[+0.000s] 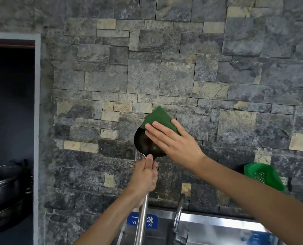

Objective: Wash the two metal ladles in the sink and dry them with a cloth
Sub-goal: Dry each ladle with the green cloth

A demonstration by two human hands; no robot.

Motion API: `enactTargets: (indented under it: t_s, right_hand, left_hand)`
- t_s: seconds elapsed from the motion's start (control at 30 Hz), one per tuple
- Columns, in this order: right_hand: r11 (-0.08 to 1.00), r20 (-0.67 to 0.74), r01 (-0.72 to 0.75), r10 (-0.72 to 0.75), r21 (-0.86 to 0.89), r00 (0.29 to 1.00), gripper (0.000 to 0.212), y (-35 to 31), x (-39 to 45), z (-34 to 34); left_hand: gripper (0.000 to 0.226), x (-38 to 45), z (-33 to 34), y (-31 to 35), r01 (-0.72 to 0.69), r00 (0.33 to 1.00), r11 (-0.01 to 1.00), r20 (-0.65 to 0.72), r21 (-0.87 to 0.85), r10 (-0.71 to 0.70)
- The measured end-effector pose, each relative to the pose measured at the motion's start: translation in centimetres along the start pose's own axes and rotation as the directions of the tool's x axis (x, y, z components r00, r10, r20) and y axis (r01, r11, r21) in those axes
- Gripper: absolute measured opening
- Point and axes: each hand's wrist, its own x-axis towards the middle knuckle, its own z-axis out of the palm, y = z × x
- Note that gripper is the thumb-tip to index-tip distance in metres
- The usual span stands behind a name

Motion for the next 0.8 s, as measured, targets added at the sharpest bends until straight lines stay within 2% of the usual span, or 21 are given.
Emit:
enactTargets:
  t_s: [0.07, 0.17, 0.23, 0.3, 0.37, 0.47, 0.6, 0.7, 0.8]
  right_hand:
    - [1.000, 0.083, 0.025, -0.026, 0.014, 0.996, 0.073, 0.3, -0.4, 0.4]
    - [0.997, 0.175, 0.071, -0.071, 0.008, 0.982, 0.069, 0.1, -1.6, 0.9]
    - [0.997, 0.192, 0.069, -0.075, 0.034, 0.978, 0.064, -0.5, -2.5, 1.0]
    - [0.994, 0.174, 0.001, -0.021, 0.110, 0.985, 0.063, -1.3, -3.1, 0.8]
    - [0.974, 0.181, -0.060, 0.020, 0.219, 0.983, 0.072, -2.0, -3.6, 0.3]
    - [0.923, 0.227, -0.100, 0.015, 0.371, 0.974, 0.096, -2.3, -4.4, -0.1]
    - [0.900, 0.256, -0.084, -0.032, 0.428, 0.966, 0.113, -1.7, -4.9, -0.5]
    - [0.899, 0.222, -0.032, -0.073, 0.436, 0.972, 0.110, -0.8, -4.7, -0.9]
    - [0.922, 0.180, 0.030, -0.107, 0.385, 0.978, 0.098, 0.0, -4.0, -1.1]
  left_hand:
    - [0.037, 0.0, 0.3, -0.2, 0.020, 1.000, 1.000, 0.011, -0.021, -0.020]
    - [0.037, -0.1, 0.6, -0.4, 0.020, 1.000, 0.999, -0.007, -0.026, -0.020]
    - [0.038, -0.1, 0.8, -0.3, -0.003, 1.000, 1.000, -0.031, 0.012, 0.003]
    - [0.039, -0.1, 0.9, 0.0, -0.022, 0.999, 0.999, -0.043, 0.045, 0.024]
    - [0.039, -0.3, 1.2, 0.1, -0.027, 0.999, 0.997, -0.040, 0.068, 0.030]
    - [0.041, -0.2, 1.3, 0.1, 0.007, 1.000, 0.998, -0.029, 0.065, -0.005]
    - [0.057, 0.2, 1.7, 0.2, 0.177, 0.984, 0.984, 0.032, 0.008, -0.177]
    - [0.071, -0.2, 1.9, 0.4, 0.214, 0.971, 0.977, 0.110, 0.012, -0.214]
    - [0.071, -0.5, 1.9, 0.8, 0.228, 0.963, 0.973, 0.149, -0.021, -0.223]
